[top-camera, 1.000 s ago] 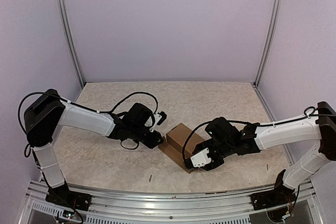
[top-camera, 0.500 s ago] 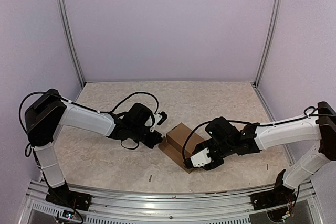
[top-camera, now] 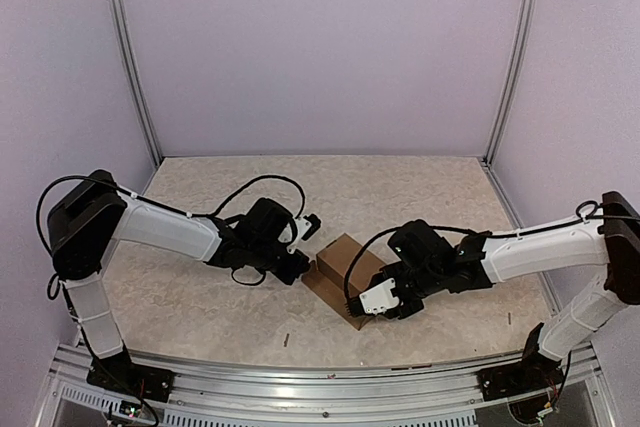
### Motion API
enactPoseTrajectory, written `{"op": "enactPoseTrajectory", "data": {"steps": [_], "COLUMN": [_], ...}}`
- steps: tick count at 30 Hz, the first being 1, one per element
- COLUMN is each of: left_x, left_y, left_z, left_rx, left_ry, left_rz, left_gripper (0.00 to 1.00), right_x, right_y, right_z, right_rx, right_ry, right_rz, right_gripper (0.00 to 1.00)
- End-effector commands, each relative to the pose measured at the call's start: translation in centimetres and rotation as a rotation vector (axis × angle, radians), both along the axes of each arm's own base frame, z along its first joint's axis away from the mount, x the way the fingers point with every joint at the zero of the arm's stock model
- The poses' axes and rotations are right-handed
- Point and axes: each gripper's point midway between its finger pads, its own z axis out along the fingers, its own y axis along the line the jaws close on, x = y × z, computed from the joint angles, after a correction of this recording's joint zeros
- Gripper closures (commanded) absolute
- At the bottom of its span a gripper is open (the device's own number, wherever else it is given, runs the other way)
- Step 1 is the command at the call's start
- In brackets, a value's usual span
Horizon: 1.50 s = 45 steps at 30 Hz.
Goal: Fold the paper box
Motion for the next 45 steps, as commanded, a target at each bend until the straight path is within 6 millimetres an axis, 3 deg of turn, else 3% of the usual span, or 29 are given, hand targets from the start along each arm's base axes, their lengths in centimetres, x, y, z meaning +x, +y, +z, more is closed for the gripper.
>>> {"op": "enactPoseTrajectory", "data": {"steps": [1, 45], "left_x": [0.0, 2.1], "left_y": [-1.0, -1.8], "left_z": [0.3, 0.7], "left_rx": [0.010, 0.207], "left_ry": [-0.032, 0.009], "left_rz": [-0.030, -0.056], "left_gripper": [1.00, 1.00], "right_x": [-2.6, -4.1], "right_y": [-3.1, -3.9], "right_z": [-4.3, -5.8], "right_rx": [-0.167, -0.213], "right_ry": [0.137, 0.188], "right_rz": [-0.001, 0.061], "right_gripper": [0.57, 0.56]}}
